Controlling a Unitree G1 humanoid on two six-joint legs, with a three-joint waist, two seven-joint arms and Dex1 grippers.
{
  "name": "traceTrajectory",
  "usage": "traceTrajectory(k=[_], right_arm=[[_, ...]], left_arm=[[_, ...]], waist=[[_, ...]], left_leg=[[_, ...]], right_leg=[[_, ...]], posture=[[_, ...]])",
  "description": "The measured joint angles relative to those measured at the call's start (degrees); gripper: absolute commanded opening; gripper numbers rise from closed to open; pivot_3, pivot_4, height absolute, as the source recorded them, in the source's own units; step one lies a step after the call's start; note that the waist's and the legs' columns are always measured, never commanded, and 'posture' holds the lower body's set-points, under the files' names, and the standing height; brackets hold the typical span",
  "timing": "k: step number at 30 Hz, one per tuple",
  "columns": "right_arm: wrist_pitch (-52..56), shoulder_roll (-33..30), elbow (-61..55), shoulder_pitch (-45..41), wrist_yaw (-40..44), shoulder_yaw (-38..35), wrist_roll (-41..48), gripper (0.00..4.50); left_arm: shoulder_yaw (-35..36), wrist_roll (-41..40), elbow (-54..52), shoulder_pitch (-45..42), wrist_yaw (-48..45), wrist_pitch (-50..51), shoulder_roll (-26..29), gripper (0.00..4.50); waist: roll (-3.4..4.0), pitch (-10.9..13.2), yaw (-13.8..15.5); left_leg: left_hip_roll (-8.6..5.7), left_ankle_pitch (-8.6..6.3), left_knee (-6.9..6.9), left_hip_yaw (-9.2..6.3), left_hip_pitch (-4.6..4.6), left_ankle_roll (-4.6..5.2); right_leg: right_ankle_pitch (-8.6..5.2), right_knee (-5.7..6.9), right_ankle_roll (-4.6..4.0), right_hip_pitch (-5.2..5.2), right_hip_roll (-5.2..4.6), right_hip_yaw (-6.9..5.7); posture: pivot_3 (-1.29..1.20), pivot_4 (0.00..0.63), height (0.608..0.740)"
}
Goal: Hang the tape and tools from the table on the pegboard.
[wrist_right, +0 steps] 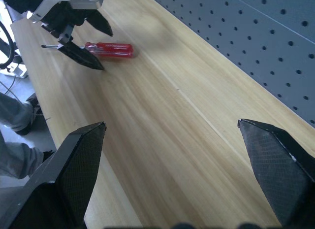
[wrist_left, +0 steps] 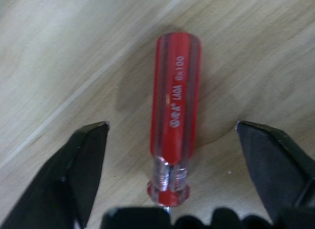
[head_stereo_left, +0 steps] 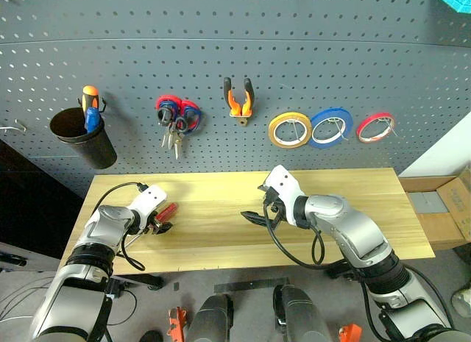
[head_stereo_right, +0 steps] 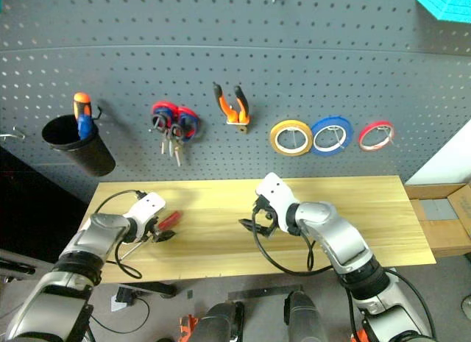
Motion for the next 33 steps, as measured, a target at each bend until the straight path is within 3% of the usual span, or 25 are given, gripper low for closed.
traceTrajectory(k=[7, 10, 14, 18, 21, 26, 33], right_arm=[[-0.03, -0.35, 0.01, -0.06, -0.06, -0.11, -0.17, 4.5], [-0.77, -0.52, 0.08, -0.16, 0.67, -0.65, 0.0, 4.5], [-1.58, 0.6, -4.79, -0.35, 6.14, -4.71, 6.94, 4.5], [-2.16, 0.09, -8.43, -1.35, 10.05, -4.43, 9.7, 4.5], [-2.91, 0.34, -8.27, -1.51, 11.66, -4.34, 10.35, 4.5], [-4.94, 2.19, -7.57, -2.72, 14.85, -3.52, 12.32, 4.5], [-8.12, 10.03, 0.52, -9.88, 7.74, -5.44, 10.51, 4.5]], left_arm=[[0.62, 0.07, -3.15, 1.49, 0.62, 4.51, -0.13, 0.86], [3.44, -1.03, -9.04, 5.43, 1.69, 9.41, 0.64, 0.81], [11.34, -4.31, -21.87, 14.53, 7.44, 11.72, -0.3, 0.81], [22.29, -10.23, -39.89, 23.47, 13.22, 3.34, -5.08, 0.81], [31.64, -16.52, -50.06, 27.72, 17.68, -7.18, -12.81, 0.81], [38.5, -21.24, -59.69, 25.71, 22.76, -9.08, -12.26, 0.81], [40.29, -27.73, -61.1, 13.98, 25.04, -3.77, -6.59, 0.81]], waist=[[0.1, -0.01, -0.24], [0.11, 0.01, -0.65], [0.1, 0.02, -0.88], [0.1, 0.02, 0.1], [0.07, 0.0, 0.59], [0.05, -0.01, 1.32], [-0.08, -0.11, 1.76]], left_leg=[[0.01, 0.0, -0.01, 0.03, 0.19, 0.0], [0.02, 0.0, -0.03, 0.02, 0.15, 0.0], [0.07, -0.01, -0.01, -0.05, -0.14, 0.0], [0.07, -0.01, -0.02, -0.08, -0.16, -0.02], [0.05, -0.01, 0.0, -0.1, -0.16, -0.02], [0.01, 0.0, 0.05, -0.1, -0.06, -0.02], [0.01, 0.11, 0.06, -0.09, -0.03, -0.23]], right_leg=[[-0.01, 0.03, 0.01, 0.14, 0.0, 0.03], [-0.01, 0.02, 0.01, 0.08, 0.01, 0.05], [0.0, -0.03, -0.01, -0.14, -0.01, 0.1], [0.01, -0.13, -0.01, -0.1, -0.1, 0.1], [0.01, -0.18, -0.01, -0.04, -0.15, 0.04], [0.0, -0.12, 0.0, 0.07, -0.08, -0.05], [0.01, -0.06, -0.01, 0.05, 0.15, -0.07]], posture=[[-0.06, 0.233, 0.74], [-0.06, 0.227, 0.74], [-0.04, 0.221, 0.74], [-0.01, 0.215, 0.74], [0.02, 0.208, 0.74], [0.05, 0.193, 0.74], [0.06, 0.175, 0.74]])
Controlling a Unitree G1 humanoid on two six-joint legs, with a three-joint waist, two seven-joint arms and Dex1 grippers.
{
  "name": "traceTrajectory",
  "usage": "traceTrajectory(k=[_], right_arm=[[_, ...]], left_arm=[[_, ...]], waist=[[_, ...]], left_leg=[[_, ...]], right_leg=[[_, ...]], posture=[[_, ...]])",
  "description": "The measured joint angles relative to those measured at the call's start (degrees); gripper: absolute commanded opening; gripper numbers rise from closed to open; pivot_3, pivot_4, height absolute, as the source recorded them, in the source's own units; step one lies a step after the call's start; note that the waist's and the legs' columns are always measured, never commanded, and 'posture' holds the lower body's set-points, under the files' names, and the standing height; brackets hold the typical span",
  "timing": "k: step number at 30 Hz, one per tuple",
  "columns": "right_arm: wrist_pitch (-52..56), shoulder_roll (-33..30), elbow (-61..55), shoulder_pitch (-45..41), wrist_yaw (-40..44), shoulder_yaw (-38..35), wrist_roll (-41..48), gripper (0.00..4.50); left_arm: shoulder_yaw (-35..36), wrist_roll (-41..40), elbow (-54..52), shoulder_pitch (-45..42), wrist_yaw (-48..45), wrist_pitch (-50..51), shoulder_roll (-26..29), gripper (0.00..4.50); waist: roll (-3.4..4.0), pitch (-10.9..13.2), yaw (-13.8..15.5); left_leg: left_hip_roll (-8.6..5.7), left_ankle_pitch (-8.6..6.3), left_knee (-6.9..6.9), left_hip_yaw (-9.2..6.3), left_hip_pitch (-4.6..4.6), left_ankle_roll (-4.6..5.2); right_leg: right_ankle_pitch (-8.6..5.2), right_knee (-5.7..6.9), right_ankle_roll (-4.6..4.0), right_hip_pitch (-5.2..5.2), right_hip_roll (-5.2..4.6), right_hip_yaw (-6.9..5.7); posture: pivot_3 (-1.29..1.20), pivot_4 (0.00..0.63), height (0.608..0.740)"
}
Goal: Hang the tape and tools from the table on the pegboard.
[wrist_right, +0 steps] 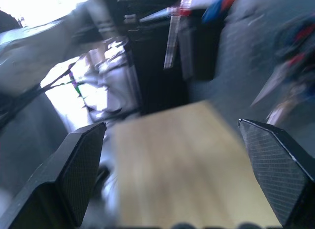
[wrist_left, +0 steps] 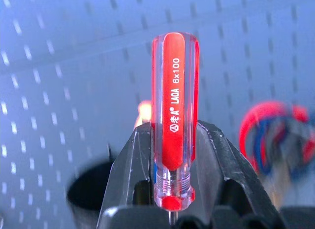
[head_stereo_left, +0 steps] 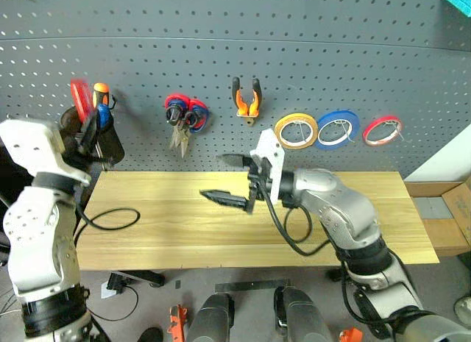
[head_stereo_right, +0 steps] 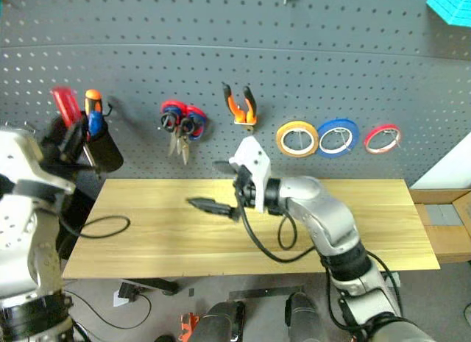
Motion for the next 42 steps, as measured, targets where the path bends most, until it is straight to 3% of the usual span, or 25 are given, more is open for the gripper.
traceTrajectory(k=[13, 25, 36, 39, 42], right_arm=[[-3.48, -0.33, 0.96, 0.7, 1.3, 0.84, -1.14, 4.5], [-4.23, -0.49, 0.99, 0.7, 0.83, 0.92, -1.63, 4.5], [-4.21, -0.88, 0.99, 0.7, 1.17, 0.97, -1.6, 4.5], [-4.13, -2.23, 0.92, 0.95, 2.32, 0.93, -1.32, 4.5], [-3.13, -3.95, 0.34, 2.02, 3.53, 0.17, 0.12, 4.5]], left_arm=[[1.13, -6.1, 8.75, -16.76, -1.39, 1.93, 7.6, 0.81], [0.7, -0.61, 19.52, -15.32, -0.55, -6.53, 9.12, 0.81], [0.98, -1.45, 20.84, -12.23, 0.46, -5.04, 7.28, 4.42], [2.21, -4.83, 19.27, -10.49, -2.21, -3.85, 7.44, 4.48], [3.63, -15.32, 11.45, -4.57, -8.69, 4.02, 8.71, 4.48]], waist=[[-0.09, -0.07, -0.06], [-0.21, -0.17, -0.02], [-0.41, -0.46, -0.04], [-0.47, -0.59, -0.04], [-0.54, -0.65, -0.09]], left_leg=[[0.06, 0.06, -0.02, 0.08, -0.03, -0.12], [0.05, 0.06, -0.02, 0.1, -0.06, -0.13], [0.06, 0.06, -0.01, 0.11, -0.06, -0.13], [0.06, 0.06, -0.01, 0.11, -0.06, -0.13], [0.07, 0.05, -0.01, 0.12, -0.07, -0.13]], right_leg=[[0.0, 0.06, -0.01, -0.15, 0.29, 0.16], [0.01, 0.05, -0.02, -0.19, 0.28, 0.19], [0.01, 0.06, -0.02, -0.2, 0.28, 0.19], [0.01, 0.06, -0.02, -0.19, 0.28, 0.2], [0.01, 0.04, -0.02, -0.19, 0.24, 0.22]], posture=[[0.06, 0.156, 0.74], [0.05, 0.15, 0.74], [0.06, 0.145, 0.74], [0.06, 0.146, 0.74], [0.05, 0.156, 0.74]])
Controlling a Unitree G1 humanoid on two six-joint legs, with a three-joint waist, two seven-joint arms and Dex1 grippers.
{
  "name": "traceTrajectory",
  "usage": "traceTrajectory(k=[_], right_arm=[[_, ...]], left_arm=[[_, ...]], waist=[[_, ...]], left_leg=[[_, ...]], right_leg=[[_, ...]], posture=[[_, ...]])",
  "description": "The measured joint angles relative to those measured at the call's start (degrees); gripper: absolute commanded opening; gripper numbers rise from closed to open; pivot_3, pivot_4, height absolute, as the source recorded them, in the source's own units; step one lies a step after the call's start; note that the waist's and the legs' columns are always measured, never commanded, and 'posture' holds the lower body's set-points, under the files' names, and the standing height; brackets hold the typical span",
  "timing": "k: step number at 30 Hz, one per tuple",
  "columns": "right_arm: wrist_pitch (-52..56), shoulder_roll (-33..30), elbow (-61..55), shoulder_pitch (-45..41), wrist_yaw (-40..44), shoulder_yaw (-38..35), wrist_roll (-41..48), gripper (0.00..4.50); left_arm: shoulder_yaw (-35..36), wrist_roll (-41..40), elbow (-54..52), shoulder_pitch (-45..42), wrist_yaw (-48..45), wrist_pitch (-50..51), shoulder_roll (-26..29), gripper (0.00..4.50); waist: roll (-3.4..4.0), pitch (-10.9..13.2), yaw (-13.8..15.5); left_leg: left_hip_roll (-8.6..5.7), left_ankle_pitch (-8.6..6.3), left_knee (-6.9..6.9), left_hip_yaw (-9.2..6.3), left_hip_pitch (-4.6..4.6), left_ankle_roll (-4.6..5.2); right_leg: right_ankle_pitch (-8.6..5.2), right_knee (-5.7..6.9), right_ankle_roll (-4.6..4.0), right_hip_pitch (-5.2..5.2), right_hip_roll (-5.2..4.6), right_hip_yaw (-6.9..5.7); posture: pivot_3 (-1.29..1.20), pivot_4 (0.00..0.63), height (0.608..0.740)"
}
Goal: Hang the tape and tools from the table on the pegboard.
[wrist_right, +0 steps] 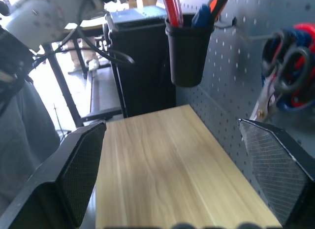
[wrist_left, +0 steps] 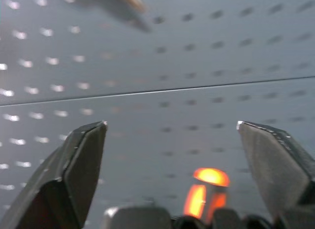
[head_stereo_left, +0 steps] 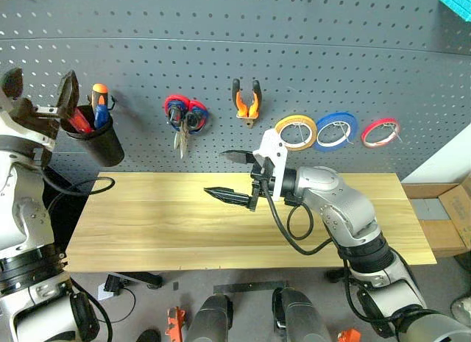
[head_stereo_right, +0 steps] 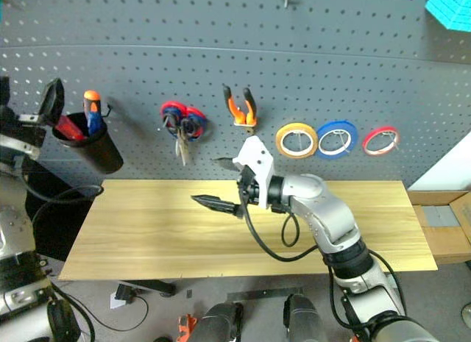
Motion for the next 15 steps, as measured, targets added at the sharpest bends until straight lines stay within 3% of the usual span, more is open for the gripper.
traceTrajectory(k=[3, 6, 11, 15], right_arm=[[2.28, -1.38, -1.41, 2.41, -1.71, -3.36, 1.53, 4.5], [3.5, -2.25, -1.82, 7.25, -6.21, -7.81, 1.4, 4.5], [5.0, -2.94, -1.51, 16.3, -13.5, -15.0, 1.25, 4.5], [4.81, -3.91, 2.1, 20.66, -18.44, -20.48, 0.48, 4.5]], left_arm=[[0.53, -9.34, -8.23, 9.95, -5.65, 8.38, 0.57, 4.48], [0.47, -11.54, -10.3, 19.77, -8.13, 13.17, 0.43, 4.48], [-2.4, -6.2, -8.72, 26.25, -8.29, 12.13, -1.8, 4.48], [-6.19, 1.9, 0.68, 23.71, -3.67, 8.31, -4.64, 4.48]], waist=[[0.09, -0.09, -0.07], [0.37, -0.35, -0.05], [0.57, -0.47, 0.29], [0.7, -0.66, 0.26]], left_leg=[[0.04, -0.01, -0.02, 0.0, 0.03, 0.01], [0.05, -0.14, -0.08, 0.02, 0.15, 0.23], [0.02, -0.14, -0.06, 0.02, 0.4, 0.27], [0.04, -0.13, -0.02, 0.05, 0.51, 0.29]], right_leg=[[-0.01, -0.01, -0.01, 0.02, -0.05, 0.03], [-0.04, 0.01, -0.07, 0.11, -0.02, 0.04], [-0.14, -0.03, -0.21, 0.46, 0.0, 0.01], [-0.14, -0.01, -0.21, 0.57, 0.04, 0.01]], posture=[[0.04, 0.161, 0.74], [0.03, 0.171, 0.74], [-0.01, 0.178, 0.74], [-0.04, 0.177, 0.74]])
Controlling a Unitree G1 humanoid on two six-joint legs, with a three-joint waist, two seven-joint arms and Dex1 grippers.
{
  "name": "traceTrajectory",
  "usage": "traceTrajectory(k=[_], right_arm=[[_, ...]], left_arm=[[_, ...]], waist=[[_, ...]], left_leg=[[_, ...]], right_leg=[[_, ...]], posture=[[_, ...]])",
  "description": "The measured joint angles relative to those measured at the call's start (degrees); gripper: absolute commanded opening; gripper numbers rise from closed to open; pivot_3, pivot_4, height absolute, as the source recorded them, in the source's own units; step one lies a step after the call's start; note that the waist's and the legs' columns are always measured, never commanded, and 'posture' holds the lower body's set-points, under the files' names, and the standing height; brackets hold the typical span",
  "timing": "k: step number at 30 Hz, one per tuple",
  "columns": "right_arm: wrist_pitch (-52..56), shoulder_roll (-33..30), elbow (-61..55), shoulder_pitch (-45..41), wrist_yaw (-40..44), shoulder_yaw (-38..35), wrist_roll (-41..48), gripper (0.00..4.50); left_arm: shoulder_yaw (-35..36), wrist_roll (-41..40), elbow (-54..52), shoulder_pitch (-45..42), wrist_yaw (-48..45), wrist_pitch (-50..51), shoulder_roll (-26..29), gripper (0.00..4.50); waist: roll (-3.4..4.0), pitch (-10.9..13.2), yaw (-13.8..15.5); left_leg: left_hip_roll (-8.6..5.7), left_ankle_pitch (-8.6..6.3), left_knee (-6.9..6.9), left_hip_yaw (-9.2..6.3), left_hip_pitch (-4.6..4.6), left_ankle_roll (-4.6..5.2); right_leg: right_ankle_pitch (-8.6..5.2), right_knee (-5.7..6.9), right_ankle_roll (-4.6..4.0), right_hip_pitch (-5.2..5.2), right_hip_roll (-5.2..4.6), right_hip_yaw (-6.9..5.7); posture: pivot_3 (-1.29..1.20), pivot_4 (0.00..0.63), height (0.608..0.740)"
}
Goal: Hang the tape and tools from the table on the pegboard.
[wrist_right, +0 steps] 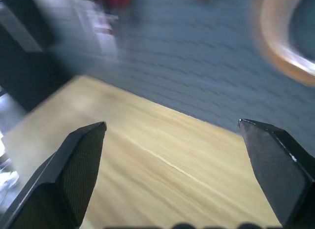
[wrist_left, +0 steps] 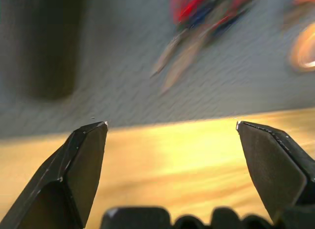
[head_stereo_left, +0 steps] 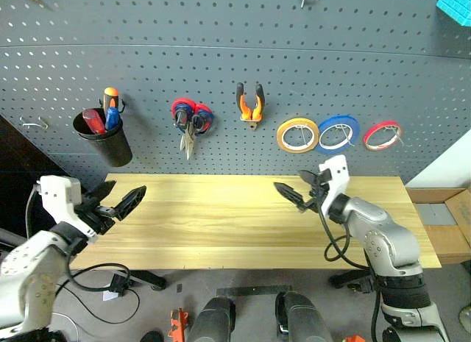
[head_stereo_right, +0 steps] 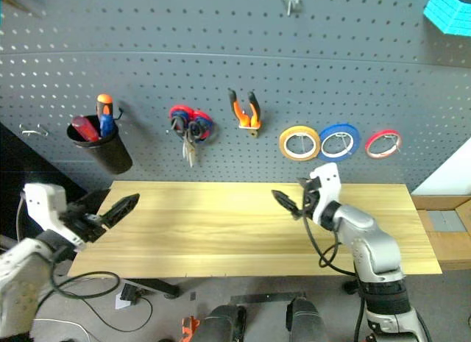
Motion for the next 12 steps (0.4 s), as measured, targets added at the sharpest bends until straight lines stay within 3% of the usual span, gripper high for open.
traceTrajectory(k=[12], right_arm=[[-6.24, -12.08, 10.97, 5.48, 1.98, -6.37, -4.39, 4.5]], left_arm=[[-2.59, 6.74, 11.16, 1.74, -4.68, -6.41, -0.29, 4.48]], waist=[[0.08, -0.11, -1.6]], left_leg=[[0.06, -0.06, -0.02, 0.21, 0.0, 0.09]], right_leg=[[-0.01, 0.0, -0.01, -0.05, -0.25, 0.05]], posture=[[-0.05, 0.167, 0.74]])
